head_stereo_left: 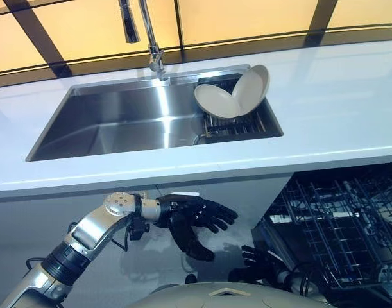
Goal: Pick up plates and place into dishwasher.
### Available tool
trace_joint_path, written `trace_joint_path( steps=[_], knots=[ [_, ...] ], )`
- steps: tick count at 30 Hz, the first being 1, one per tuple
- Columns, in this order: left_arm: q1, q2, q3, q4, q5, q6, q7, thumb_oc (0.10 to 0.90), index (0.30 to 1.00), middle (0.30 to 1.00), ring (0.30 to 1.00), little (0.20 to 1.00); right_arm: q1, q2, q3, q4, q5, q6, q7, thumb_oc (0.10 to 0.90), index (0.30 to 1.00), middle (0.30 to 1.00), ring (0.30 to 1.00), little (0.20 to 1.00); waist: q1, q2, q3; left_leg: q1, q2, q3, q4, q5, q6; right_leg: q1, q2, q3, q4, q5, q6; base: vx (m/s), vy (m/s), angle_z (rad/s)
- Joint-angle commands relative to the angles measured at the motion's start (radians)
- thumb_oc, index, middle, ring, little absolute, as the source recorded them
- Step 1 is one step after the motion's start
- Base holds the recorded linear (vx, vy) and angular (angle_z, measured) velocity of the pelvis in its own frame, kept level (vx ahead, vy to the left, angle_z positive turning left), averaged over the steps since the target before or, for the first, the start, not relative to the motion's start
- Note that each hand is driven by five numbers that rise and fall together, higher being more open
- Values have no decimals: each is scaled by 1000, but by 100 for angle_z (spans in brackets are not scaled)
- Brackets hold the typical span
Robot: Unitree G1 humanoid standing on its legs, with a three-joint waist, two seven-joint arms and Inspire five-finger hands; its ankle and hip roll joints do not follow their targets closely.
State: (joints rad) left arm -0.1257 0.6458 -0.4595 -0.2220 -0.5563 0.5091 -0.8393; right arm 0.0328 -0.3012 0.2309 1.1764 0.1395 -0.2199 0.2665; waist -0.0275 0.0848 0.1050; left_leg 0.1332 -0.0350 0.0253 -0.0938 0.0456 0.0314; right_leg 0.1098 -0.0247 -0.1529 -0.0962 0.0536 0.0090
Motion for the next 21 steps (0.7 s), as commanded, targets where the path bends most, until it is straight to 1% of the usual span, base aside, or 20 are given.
trace_joint_path(
  steps=[1, 2, 3, 4, 5, 7, 8, 9, 11, 12, 13, 14, 15, 16, 17, 19, 20, 21],
  knots=[
    [-38, -74, 60, -114, -324, 73, 6, 800, 900, 900, 900, 900, -37, -4, 13, 26, 21, -26, -9, 800, 900, 900, 900, 900, -5, -8, -14, 7, -21, -40, 7, -112, 24, -6, 19, 11, 79, -107, 55, 0, 0, 0],
    [-31, -88, 60, -115, -363, 95, 13, 800, 900, 900, 900, 900, -37, -4, 14, 29, 22, -26, -10, 800, 900, 900, 900, 900, -5, -8, -14, 7, -21, -41, 7, -112, 24, -6, 19, 11, 79, -108, 54, 0, 0, 0],
    [8, -152, 57, -113, -505, 166, 44, 800, 900, 900, 900, 900, -42, -6, 19, 46, 16, -26, -8, 800, 900, 900, 900, 900, -5, -10, -14, 11, -20, -43, 8, -115, 24, -3, 19, 15, 80, -110, 48, 0, 0, 0],
    [31, -183, 50, -112, -536, 171, 50, 800, 900, 900, 900, 900, -45, -8, 22, 50, 10, -25, -7, 800, 900, 900, 900, 900, -5, -11, -12, 12, -20, -43, 9, -117, 24, -1, 19, 17, 80, -111, 46, 0, 0, 0],
    [41, -198, 45, -109, -535, 159, 46, 800, 900, 900, 900, 900, -48, -8, 24, 54, 9, -26, -7, 800, 900, 900, 900, 900, -4, -11, -12, 12, -19, -43, 11, -117, 23, 0, 19, 18, 80, -112, 45, 0, 0, 0],
    [65, -225, 43, -107, -547, 102, 69, 800, 900, 900, 900, 900, -55, -9, 29, 57, 2, -23, -7, 800, 900, 900, 900, 900, -2, -15, -11, 13, -18, -44, 13, -119, 23, 1, 19, 18, 81, -115, 42, 0, 0, 0],
    [69, -230, 43, -106, -554, 86, 80, 800, 900, 900, 900, 900, -57, -9, 31, 56, 1, -22, -8, 800, 900, 900, 900, 900, -1, -15, -11, 13, -18, -45, 13, -119, 22, 1, 19, 18, 82, -115, 41, 0, 0, 0],
    [74, -236, 46, -104, -566, 49, 107, 800, 900, 900, 900, 900, -61, -10, 33, 56, -5, -19, -7, 800, 900, 900, 900, 900, 0, -16, -10, 14, -18, -46, 13, -120, 22, 2, 18, 17, 83, -116, 39, 0, 0, 0],
    [82, -246, 56, -98, -564, -3, 140, 800, 900, 900, 900, 900, -64, -9, 36, 55, -2, -19, -7, 800, 900, 900, 900, 900, 6, -18, -10, 15, -19, -50, 14, -121, 23, 4, 17, 13, 83, -119, 38, -15, -23, 0],
    [82, -242, 83, -97, -526, -114, 156, 800, 900, 900, 900, 900, -65, -4, 36, 50, 10, -16, -5, 800, 900, 900, 900, 900, 13, -22, -10, 16, -19, -53, 15, -122, 23, 8, 15, 6, 82, -121, 37, -24, -45, 1],
    [80, -239, 92, -99, -523, -136, 167, 800, 900, 900, 900, 900, -65, -3, 37, 48, 12, -14, -3, 800, 900, 900, 900, 900, 15, -22, -10, 16, -20, -54, 15, -122, 23, 8, 15, 5, 82, -121, 36, -19, -47, 0],
    [75, -234, 111, -107, -506, -195, 174, 800, 900, 900, 900, 900, -64, 0, 39, 43, 15, -9, -1, 800, 900, 900, 900, 900, 18, -24, -12, 14, -20, -56, 15, -122, 23, 8, 15, 3, 81, -122, 35, 0, 0, 0],
    [74, -233, 114, -109, -503, -203, 175, 800, 900, 900, 900, 900, -64, 1, 40, 43, 15, -8, -1, 800, 900, 900, 900, 900, 19, -24, -12, 14, -20, -57, 15, -122, 23, 9, 15, 3, 81, -122, 35, -2, -41, 1],
    [42, -201, 175, -140, -496, -323, 220, 800, 900, 900, 900, 900, -53, 5, 46, 33, 20, -7, 3, 800, 900, 900, 900, 900, 25, -25, -15, 13, -19, -60, 16, -122, 23, 10, 14, -5, 81, -124, 34, 9, -36, 1],
    [27, -187, 196, -147, -507, -354, 237, 800, 900, 900, 900, 900, -49, 4, 47, 30, 22, -7, 5, 800, 900, 900, 900, 900, 26, -25, -16, 14, -19, -61, 16, -122, 23, 11, 14, -6, 82, -124, 34, 12, -35, 0],
    [6, -173, 221, -156, -503, -374, 239, 800, 900, 900, 900, 900, -45, 5, 50, 26, 21, -6, 3, 800, 900, 900, 900, 900, 27, -25, -17, 14, -18, -61, 17, -123, 23, 11, 13, -8, 84, -125, 33, 0, 0, 0],
    [-10, -161, 238, -157, -511, -408, 255, 800, 900, 900, 900, 900, -42, 4, 52, 24, 20, -5, 2, 800, 900, 900, 900, 900, 27, -24, -18, 15, -18, -60, 18, -123, 22, 12, 13, -8, 85, -126, 32, 32, -9, 1],
    [-42, -140, 256, -157, -538, -456, 307, 800, 900, 900, 900, 900, -38, 5, 54, 24, 16, -1, 3, 800, 900, 900, 900, 900, 27, -23, -19, 17, -18, -61, 18, -124, 22, 13, 12, -10, 85, -127, 31, 0, 0, 0]
  ],
)
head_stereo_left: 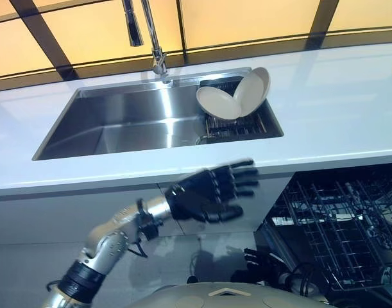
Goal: Pick up plates and place into dishwasher.
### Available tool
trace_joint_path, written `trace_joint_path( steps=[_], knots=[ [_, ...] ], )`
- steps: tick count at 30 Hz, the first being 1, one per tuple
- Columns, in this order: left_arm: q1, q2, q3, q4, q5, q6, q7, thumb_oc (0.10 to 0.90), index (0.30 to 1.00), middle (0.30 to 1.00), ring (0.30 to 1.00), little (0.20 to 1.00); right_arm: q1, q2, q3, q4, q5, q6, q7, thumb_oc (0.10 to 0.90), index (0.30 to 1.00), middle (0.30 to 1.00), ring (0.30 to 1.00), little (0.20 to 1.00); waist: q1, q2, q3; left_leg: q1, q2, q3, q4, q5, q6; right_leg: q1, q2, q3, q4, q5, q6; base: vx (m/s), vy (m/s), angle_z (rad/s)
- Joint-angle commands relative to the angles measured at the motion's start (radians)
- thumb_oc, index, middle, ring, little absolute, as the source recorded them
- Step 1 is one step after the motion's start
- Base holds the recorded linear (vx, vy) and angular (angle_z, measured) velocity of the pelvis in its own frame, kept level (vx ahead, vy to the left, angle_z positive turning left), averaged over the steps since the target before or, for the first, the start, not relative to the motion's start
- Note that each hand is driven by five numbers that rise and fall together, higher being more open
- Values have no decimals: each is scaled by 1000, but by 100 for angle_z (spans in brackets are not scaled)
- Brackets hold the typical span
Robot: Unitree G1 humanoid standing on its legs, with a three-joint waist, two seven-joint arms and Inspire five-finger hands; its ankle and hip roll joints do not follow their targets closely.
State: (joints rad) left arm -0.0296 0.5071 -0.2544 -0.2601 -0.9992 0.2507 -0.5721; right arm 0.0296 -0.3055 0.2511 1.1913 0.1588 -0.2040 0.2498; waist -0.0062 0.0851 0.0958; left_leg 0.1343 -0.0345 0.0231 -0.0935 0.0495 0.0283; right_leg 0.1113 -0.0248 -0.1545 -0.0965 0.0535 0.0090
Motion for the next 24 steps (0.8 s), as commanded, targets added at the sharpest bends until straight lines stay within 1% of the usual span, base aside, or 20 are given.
trace_joint_path(
  steps=[1, 3, 4, 5, 10, 11, 12, 13, 14, 15, 16, 17, 18, 19, 20, 21, 24],
  knots=[
    [-144, 2, 55, -119, -96, -207, 47, 800, 900, 900, 900, 900, -34, 9, 35, 9, -3, -18, 20, 800, 900, 900, 900, 900, 6, -23, -10, 17, -18, -59, 17, -128, 25, 12, 12, -9, 86, -127, 31, 38, -14, 3],
    [-204, 29, 100, -113, -89, -280, 97, 800, 900, 900, 900, 900, -26, 20, 38, 19, -5, -27, 15, 800, 900, 900, 900, 900, 2, -25, -15, 22, -16, -52, 16, -130, 24, 14, 11, -11, 89, -130, 33, 51, -21, 5],
    [-221, 33, 112, -115, -86, -289, 109, 800, 900, 900, 900, 900, -25, 25, 41, 23, -5, -27, 13, 800, 900, 900, 900, 900, 1, -26, -17, 23, -15, -50, 15, -130, 24, 13, 11, -11, 90, -130, 33, 53, -20, 3],
    [-237, 38, 123, -117, -66, -318, 119, 800, 900, 900, 900, 900, -24, 29, 44, 25, -7, -26, 12, 800, 900, 900, 900, 900, -1, -27, -19, 23, -15, -47, 15, -130, 23, 13, 11, -11, 90, -131, 33, 48, -17, 0],
    [-349, 72, 184, -112, -39, -372, 212, 800, 900, 900, 900, 900, -26, 43, 64, 38, -22, -18, 6, 800, 900, 900, 900, 900, -16, -27, -29, 31, -12, -29, 10, -133, 18, 11, 16, 1, 92, -136, 34, 47, -16, -3],
    [-370, 80, 194, -107, -22, -393, 236, 800, 900, 900, 900, 900, -26, 44, 68, 37, -25, -15, 5, 800, 900, 900, 900, 900, -20, -26, -30, 34, -10, -24, 10, -135, 17, 11, 17, 4, 94, -138, 34, 30, -10, -3],
    [-373, 81, 195, -106, -15, -396, 238, 800, 900, 900, 900, 900, -27, 44, 68, 36, -25, -15, 5, 800, 900, 900, 900, 900, -20, -26, -29, 35, -10, -24, 10, -135, 17, 12, 17, 4, 94, -138, 34, 31, -12, -2],
    [-388, 89, 201, -104, 22, -406, 254, 800, 900, 900, 900, 900, -26, 46, 71, 35, -26, -12, 4, 800, 900, 900, 900, 900, -24, -26, -30, 36, -10, -20, 10, -136, 16, 11, 18, 6, 95, -139, 33, 30, -13, -2],
    [-412, 105, 207, -104, 69, -421, 299, 800, 900, 900, 900, 900, -28, 48, 75, 33, -27, -9, 2, 800, 900, 900, 900, 900, -27, -25, -31, 37, -9, -16, 10, -136, 15, 12, 19, 10, 96, -139, 33, 54, -22, -2],
    [-446, 129, 214, -96, 202, -461, 402, 800, 900, 900, 900, 900, -29, 51, 83, 27, -42, -11, -1, 800, 900, 900, 900, 900, -31, -24, -34, 38, -9, -12, 10, -135, 13, 12, 20, 12, 96, -139, 34, 66, -26, -1],
    [-470, 152, 224, -84, 351, -482, 489, 800, 900, 900, 900, 900, -30, 53, 90, 16, -44, -7, 8, 800, 900, 900, 900, 900, -34, -24, -36, 39, -8, -7, 10, -136, 11, 12, 21, 14, 97, -140, 34, 61, -24, -1],
    [-483, 167, 227, -79, 436, -492, 522, 800, 900, 900, 900, 900, -30, 53, 93, 11, -40, -6, 12, 800, 900, 900, 900, 900, -36, -24, -37, 39, -8, -5, 11, -136, 11, 11, 22, 15, 97, -140, 34, 56, -23, -1],
    [-507, 195, 233, -66, 527, -487, 562, 800, 900, 900, 900, 900, -29, 57, 97, 7, -31, -5, 12, 800, 900, 900, 900, 900, -39, -24, -39, 39, -8, -2, 11, -136, 10, 10, 23, 18, 99, -141, 35, 68, -27, -2],
    [-542, 240, 239, -36, 728, -506, 614, 800, 900, 900, 900, 900, -29, 60, 102, 5, -23, -5, 9, 800, 900, 900, 900, 900, -43, -23, -43, 39, -8, 3, 10, -136, 9, 8, 25, 21, 99, -140, 36, 74, -28, -2],
    [-567, 273, 242, -23, 768, -487, 620, 800, 900, 900, 900, 900, -29, 61, 101, 12, -24, -9, 11, 800, 900, 900, 900, 900, -45, -22, -45, 39, -7, 7, 10, -136, 8, 7, 25, 23, 99, -139, 38, 78, -25, -3],
    [-604, 315, 239, -1, 838, -467, 619, 800, 900, 900, 900, 900, -27, 58, 105, 16, -22, -9, 13, 800, 900, 900, 900, 900, -50, -19, -48, 38, -6, 14, 10, -135, 5, 5, 26, 27, 99, -137, 40, 43, -12, -2],
    [-613, 322, 235, 4, 841, -467, 624, 800, 900, 900, 900, 900, -28, 59, 104, 18, -21, -9, 13, 800, 900, 900, 900, 900, -50, -20, -49, 38, -6, 15, 10, -135, 5, 5, 26, 27, 98, -137, 40, 10, -2, -1]
  ],
)
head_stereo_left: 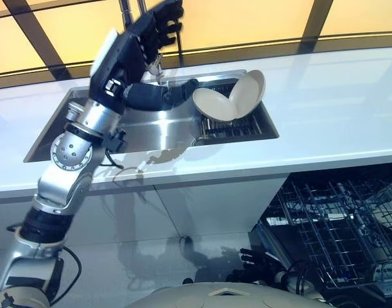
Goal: Pick up plates and place into dishwasher.
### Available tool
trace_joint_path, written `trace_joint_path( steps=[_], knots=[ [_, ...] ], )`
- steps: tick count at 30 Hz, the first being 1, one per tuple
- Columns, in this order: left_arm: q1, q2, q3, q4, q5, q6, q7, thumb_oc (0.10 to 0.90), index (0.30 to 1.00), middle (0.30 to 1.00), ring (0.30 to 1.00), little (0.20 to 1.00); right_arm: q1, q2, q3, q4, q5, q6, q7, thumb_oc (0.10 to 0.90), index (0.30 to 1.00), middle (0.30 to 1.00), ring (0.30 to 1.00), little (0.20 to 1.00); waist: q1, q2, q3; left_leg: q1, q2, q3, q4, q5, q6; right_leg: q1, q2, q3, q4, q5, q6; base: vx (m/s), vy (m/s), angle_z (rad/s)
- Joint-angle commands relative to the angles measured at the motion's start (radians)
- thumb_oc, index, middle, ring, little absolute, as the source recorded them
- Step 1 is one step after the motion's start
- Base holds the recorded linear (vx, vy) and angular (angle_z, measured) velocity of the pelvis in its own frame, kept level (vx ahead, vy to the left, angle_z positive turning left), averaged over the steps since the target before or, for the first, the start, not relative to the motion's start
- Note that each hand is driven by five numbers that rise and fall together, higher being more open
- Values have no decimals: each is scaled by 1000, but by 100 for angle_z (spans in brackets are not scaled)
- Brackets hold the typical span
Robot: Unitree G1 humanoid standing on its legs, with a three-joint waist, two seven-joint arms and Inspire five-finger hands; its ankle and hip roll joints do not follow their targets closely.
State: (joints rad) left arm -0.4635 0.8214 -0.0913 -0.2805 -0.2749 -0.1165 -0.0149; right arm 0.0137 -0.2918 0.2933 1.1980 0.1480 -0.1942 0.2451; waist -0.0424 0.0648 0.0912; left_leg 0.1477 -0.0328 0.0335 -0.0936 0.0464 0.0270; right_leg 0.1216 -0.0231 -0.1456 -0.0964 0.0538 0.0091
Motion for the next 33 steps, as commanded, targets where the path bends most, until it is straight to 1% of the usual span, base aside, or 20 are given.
trace_joint_path(
  steps=[1, 2, 3, 4, 5, 6, 7, 8, 9, 10, 11, 13, 14, 15, 18, 21, 22, 24, 28, 33],
  knots=[
    [-225, 54, 57, 47, 168, -90, 60, 800, 900, 900, 900, 900, -11, 45, 61, 17, -14, -18, 19, 800, 900, 900, 900, 900, -19, 3, -47, 25, -7, 12, 9, -132, 5, -6, 24, 21, 95, -134, 43, 58, -15, 1],
    [-294, 125, 17, 68, 276, -109, 52, 800, 900, 900, 900, 900, -8, 39, 62, 23, -30, -20, 21, 800, 900, 900, 900, 900, -27, 10, -50, 24, -6, 23, 8, -131, 3, -9, 24, 26, 93, -128, 48, 63, -16, -1],
    [-307, 134, 7, 71, 296, -114, 50, 800, 900, 900, 900, 900, -7, 40, 62, 23, -33, -20, 20, 800, 900, 900, 900, 900, -28, 10, -50, 24, -7, 25, 8, -131, 3, -9, 24, 26, 92, -127, 49, 70, -25, -8],
    [-403, 205, -71, 79, 415, -135, 15, 800, 900, 900, 900, 900, -6, 35, 67, 20, -69, -23, 15, 800, 900, 900, 900, 900, -38, 18, -52, 23, -7, 34, 7, -131, 4, -12, 22, 30, 88, -119, 56, 52, -24, -11],
    [-482, 239, -141, 70, 442, -105, -16, 800, 900, 900, 900, 900, -7, 32, 78, 24, -97, -39, 10, 800, 900, 900, 900, 900, -45, 25, -53, 22, -8, 42, 6, -131, 4, -14, 21, 34, 85, -114, 61, 56, -29, -10],
    [-509, 247, -167, 69, 444, -97, -33, 800, 900, 900, 900, 900, -7, 32, 82, 24, -116, -50, 7, 800, 900, 900, 900, 900, -47, 26, -53, 21, -8, 44, 6, -132, 4, -15, 20, 36, 84, -112, 63, 40, -35, -8],
    [-593, 267, -246, 65, 462, -69, -70, 800, 900, 900, 900, 900, -5, 28, 99, 7, -156, -64, -9, 800, 900, 900, 900, 900, -55, 30, -52, 19, -10, 49, 6, -132, 5, -19, 19, 41, 82, -106, 69, 34, -44, -13],
    [-632, 276, -286, 62, 484, -67, -91, 800, 900, 900, 900, 900, -3, 26, 109, -5, -178, -67, -23, 800, 900, 900, 900, 900, -59, 32, -50, 17, -11, 49, 6, -133, 6, -22, 18, 44, 81, -103, 72, 34, -55, -15],
    [-671, 282, -327, 60, 490, -49, -103, 800, 900, 900, 900, 900, -3, 24, 123, -22, -193, -65, -35, 800, 900, 900, 900, 900, -64, 35, -49, 16, -12, 52, 6, -132, 6, -25, 17, 47, 81, -99, 76, 22, -42, -14],
    [-685, 283, -341, 61, 486, -43, -109, 800, 900, 900, 900, 900, -3, 25, 126, -27, -198, -65, -37, 800, 900, 900, 900, 900, -65, 34, -48, 16, -12, 53, 6, -132, 7, -27, 17, 49, 81, -98, 77, 28, -55, -10],
    [-739, 289, -394, 67, 448, 16, -130, 800, 900, 900, 900, 900, 1, 21, 143, -51, -207, -60, -46, 800, 900, 900, 900, 900, -74, 38, -45, 15, -14, 58, 6, -133, 7, -30, 17, 56, 78, -92, 82, 20, -46, -9],
    [-776, 292, -437, 97, 429, 44, -125, 800, 900, 900, 900, 900, 2, 15, 159, -75, -218, -51, -56, 800, 900, 900, 900, 900, -84, 46, -38, 14, -15, 63, 6, -132, 9, -35, 15, 63, 77, -86, 86, 12, -38, -10],
    [-781, 292, -444, 104, 425, 46, -125, 800, 900, 900, 900, 900, 2, 15, 162, -78, -222, -51, -59, 800, 900, 900, 900, 900, -85, 47, -36, 14, -16, 64, 6, -132, 9, -36, 15, 64, 78, -85, 87, 3, -32, -18],
    [-800, 296, -473, 139, 402, 56, -117, 800, 900, 900, 900, 900, 4, 10, 174, -94, -229, -48, -76, 800, 900, 900, 900, 900, -94, 55, -28, 13, -16, 74, 6, -130, 9, -42, 13, 69, 78, -80, 92, -1, -23, -21],
    [-828, 301, -511, 191, 367, 61, -108, 800, 900, 900, 900, 900, 7, 4, 180, -113, -242, -43, -94, 800, 900, 900, 900, 900, -105, 64, -17, 9, -18, 84, 6, -127, 9, -48, 10, 75, 76, -71, 97, -5, -11, -11],
    [-871, 296, -590, 314, 328, 47, -79, 800, 900, 900, 900, 900, 4, -21, 190, -150, -267, -23, -100, 800, 900, 900, 900, 900, -130, 89, 5, 3, -21, 107, 6, -122, 6, -65, 3, 87, 83, -62, 106, -5, 4, -1],
    [-876, 295, -595, 319, 327, 45, -78, 800, 900, 900, 900, 900, 3, -21, 190, -151, -266, -22, -100, 800, 900, 900, 900, 900, -130, 89, 6, 3, -21, 108, 6, -122, 6, -66, 3, 87, 83, -62, 107, -17, 15, -11],
    [-888, 289, -626, 363, 337, 32, -67, 800, 900, 900, 900, 900, 3, -28, 190, -157, -267, -19, -104, 800, 900, 900, 900, 900, -139, 100, 14, -1, -21, 118, 6, -119, 4, -72, 1, 92, 86, -58, 110, -15, 5, -16],
    [-902, 278, -668, 409, 365, 30, -53, 800, 900, 900, 900, 900, 1, -44, 185, -162, -269, -13, -103, 800, 900, 900, 900, 900, -153, 112, 27, -3, -23, 133, 6, -116, 3, -82, -1, 99, 91, -57, 112, -17, 4, -10],
    [-888, 270, -684, 441, 383, 64, -35, 800, 900, 900, 900, 900, 4, -64, 179, -171, -275, -13, -91, 800, 900, 900, 900, 900, -167, 124, 40, -3, -23, 146, 6, -112, -2, -86, -3, 102, 95, -60, 111, 0, 0, 0]
  ],
)
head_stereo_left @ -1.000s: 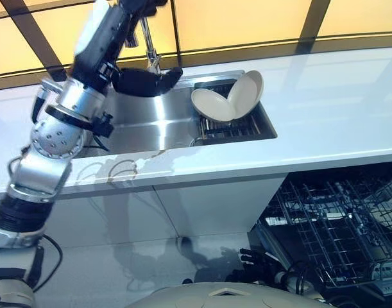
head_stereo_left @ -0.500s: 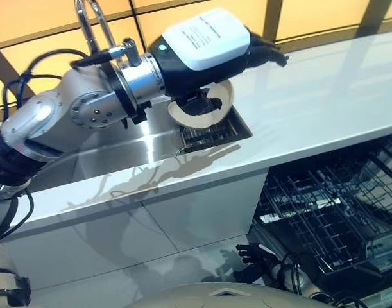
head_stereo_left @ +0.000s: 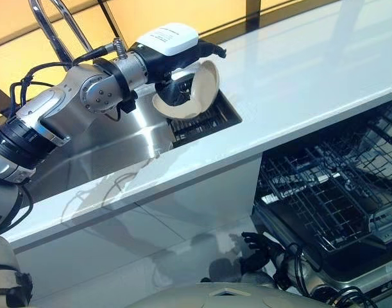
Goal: Pick up plates and place into dishwasher.
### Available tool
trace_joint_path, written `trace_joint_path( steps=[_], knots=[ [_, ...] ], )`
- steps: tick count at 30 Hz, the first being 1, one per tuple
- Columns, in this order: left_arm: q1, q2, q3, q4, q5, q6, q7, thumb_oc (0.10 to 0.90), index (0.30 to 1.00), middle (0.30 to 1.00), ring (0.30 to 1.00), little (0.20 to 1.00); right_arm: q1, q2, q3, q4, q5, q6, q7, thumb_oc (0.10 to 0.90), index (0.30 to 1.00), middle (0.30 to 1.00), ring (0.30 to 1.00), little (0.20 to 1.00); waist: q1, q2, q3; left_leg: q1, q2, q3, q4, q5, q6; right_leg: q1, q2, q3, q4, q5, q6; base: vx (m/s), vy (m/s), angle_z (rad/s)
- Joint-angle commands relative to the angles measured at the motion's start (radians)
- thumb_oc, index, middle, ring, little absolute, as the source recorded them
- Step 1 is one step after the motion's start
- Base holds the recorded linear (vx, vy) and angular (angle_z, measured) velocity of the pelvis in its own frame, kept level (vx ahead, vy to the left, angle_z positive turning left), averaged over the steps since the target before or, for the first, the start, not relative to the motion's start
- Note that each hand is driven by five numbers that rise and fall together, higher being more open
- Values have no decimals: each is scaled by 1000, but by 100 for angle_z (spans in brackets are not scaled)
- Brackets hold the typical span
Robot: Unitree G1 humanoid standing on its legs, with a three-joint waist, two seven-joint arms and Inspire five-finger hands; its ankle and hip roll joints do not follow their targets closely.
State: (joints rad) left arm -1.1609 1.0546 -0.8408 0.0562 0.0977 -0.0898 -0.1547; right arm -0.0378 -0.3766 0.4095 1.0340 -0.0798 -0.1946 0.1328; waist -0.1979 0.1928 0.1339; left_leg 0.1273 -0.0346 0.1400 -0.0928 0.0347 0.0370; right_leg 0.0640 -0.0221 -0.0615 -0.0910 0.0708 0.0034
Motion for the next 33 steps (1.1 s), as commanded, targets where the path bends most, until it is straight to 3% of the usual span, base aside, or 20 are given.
trace_joint_path(
  steps=[1, 14, 33],
  knots=[
    [-181, 33, 71, 120, 5, 40, 110, 800, 900, 900, 900, 900, 54, 19, 62, -6, -48, -13, 23, 800, 900, 900, 900, 900, -12, -3, -2, 18, -21, 41, 6, -100, -12, -29, -5, 18, 90, -78, 116, 0, 0, 0],
    [-59, -23, 179, 296, -70, 34, 221, 800, 900, 900, 900, 900, 58, 13, 59, -6, -47, -11, 31, 800, 900, 900, 900, 900, -25, 4, 9, 13, -19, 49, 10, -95, -19, -36, -6, 20, 100, -84, 114, 0, 0, 0],
    [-57, -66, 162, 347, -71, 81, 167, 800, 900, 900, 900, 900, 57, 2, 48, -10, -70, -10, 45, 800, 900, 900, 900, 900, -41, 8, 24, 15, -18, 58, 20, -99, -22, -39, -3, 24, 112, -95, 111, 0, 0, 0]
  ],
)
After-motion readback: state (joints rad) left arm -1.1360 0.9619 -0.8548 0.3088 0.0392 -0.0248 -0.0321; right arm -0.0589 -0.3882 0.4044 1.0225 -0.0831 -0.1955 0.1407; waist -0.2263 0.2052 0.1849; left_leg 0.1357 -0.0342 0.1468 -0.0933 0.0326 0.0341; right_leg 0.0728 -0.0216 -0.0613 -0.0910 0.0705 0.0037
